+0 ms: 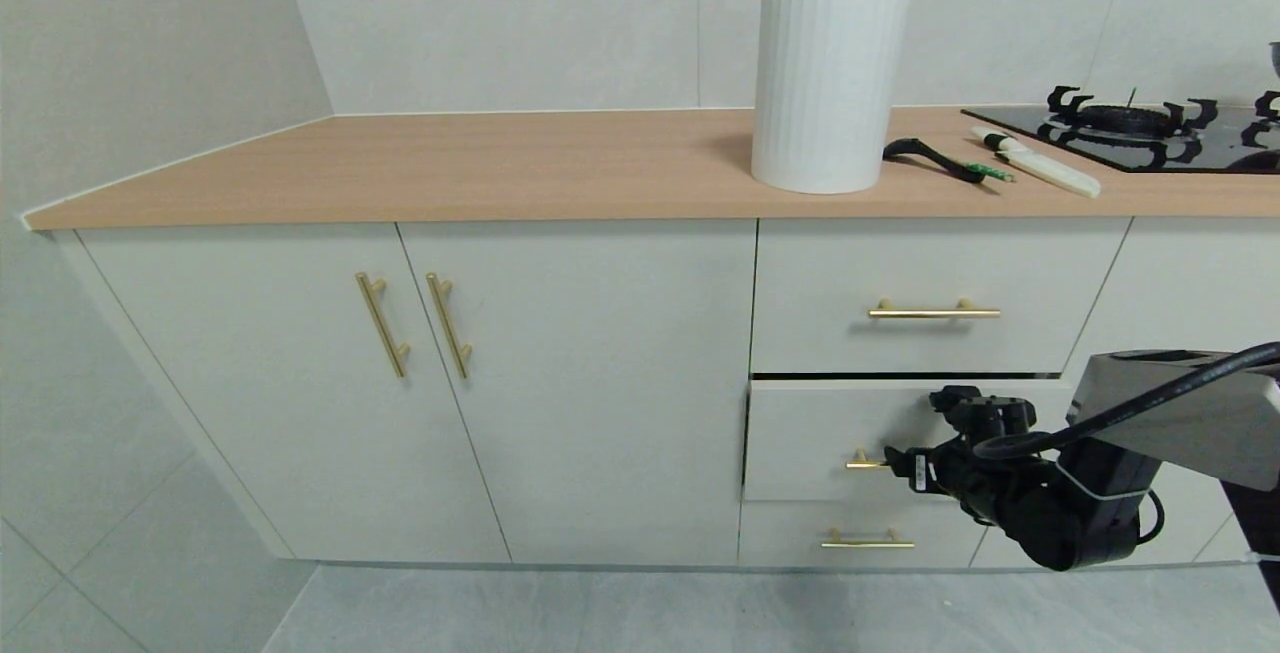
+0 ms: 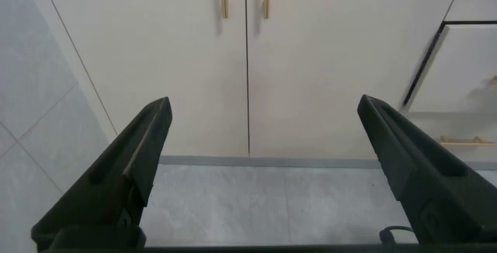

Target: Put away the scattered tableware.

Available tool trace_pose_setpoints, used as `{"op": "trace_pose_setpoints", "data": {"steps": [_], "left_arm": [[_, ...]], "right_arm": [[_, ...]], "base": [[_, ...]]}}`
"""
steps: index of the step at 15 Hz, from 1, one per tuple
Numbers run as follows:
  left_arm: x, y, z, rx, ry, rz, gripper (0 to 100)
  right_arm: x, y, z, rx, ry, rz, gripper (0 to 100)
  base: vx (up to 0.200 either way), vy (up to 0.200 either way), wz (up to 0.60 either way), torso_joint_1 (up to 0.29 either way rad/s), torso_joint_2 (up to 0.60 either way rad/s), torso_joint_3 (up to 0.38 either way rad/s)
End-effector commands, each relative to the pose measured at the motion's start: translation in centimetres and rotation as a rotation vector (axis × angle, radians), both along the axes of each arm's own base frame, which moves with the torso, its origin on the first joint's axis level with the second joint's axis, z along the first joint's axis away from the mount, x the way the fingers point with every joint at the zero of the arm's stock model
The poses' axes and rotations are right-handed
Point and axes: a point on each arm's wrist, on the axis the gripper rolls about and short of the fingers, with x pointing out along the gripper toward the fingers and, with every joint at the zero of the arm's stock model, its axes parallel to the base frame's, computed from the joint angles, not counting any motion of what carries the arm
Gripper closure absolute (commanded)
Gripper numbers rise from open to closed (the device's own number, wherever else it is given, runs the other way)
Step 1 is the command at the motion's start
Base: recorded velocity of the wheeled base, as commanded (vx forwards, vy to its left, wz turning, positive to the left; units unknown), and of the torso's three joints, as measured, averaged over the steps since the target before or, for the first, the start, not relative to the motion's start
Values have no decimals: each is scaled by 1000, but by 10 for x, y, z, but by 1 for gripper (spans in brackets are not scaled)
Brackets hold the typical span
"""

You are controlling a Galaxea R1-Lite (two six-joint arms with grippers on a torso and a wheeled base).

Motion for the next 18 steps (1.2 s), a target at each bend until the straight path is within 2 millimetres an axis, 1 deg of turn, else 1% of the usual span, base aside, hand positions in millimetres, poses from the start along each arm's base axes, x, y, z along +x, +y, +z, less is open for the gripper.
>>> {"op": "trace_pose_setpoints", "data": {"steps": [1, 3, 4, 7, 8, 9, 10, 11, 13, 15, 18], "left_arm": [[0, 0, 0, 0, 1, 0, 0], [0, 0, 0, 0, 1, 0, 0], [0, 0, 0, 0, 1, 0, 0], [0, 0, 0, 0, 1, 0, 0], [0, 0, 0, 0, 1, 1, 0], [0, 0, 0, 0, 1, 0, 0], [0, 0, 0, 0, 1, 0, 0], [0, 0, 0, 0, 1, 0, 0], [0, 0, 0, 0, 1, 0, 0], [0, 0, 0, 0, 1, 0, 0], [0, 0, 0, 0, 0, 1, 0]], "right_arm": [[-5, -1, 9, -8, -4, 6, 0], [-18, -2, 39, -2, 1, 23, 0], [-27, -2, 58, 10, 20, 44, 0], [-75, 0, 135, 80, 123, 203, 0], [-85, -1, 151, 84, 129, 235, 0], [-101, 1, 176, 89, 99, 271, 0], [-107, 4, 188, 87, 61, 284, 0], [-112, 7, 196, 87, 28, 295, 0], [-112, 14, 199, 88, 1, 312, 0], [-100, 16, 182, 63, 17, 277, 0], [-78, 20, 158, 39, -16, 229, 0]], "base": [[0, 0, 0, 0, 0, 0], [0, 0, 0, 0, 0, 0], [0, 0, 0, 0, 0, 0], [0, 0, 0, 0, 0, 0], [0, 0, 0, 0, 0, 0], [0, 0, 0, 0, 0, 0], [0, 0, 0, 0, 0, 0], [0, 0, 0, 0, 0, 0], [0, 0, 0, 0, 0, 0], [0, 0, 0, 0, 0, 0], [0, 0, 0, 0, 0, 0]]}}
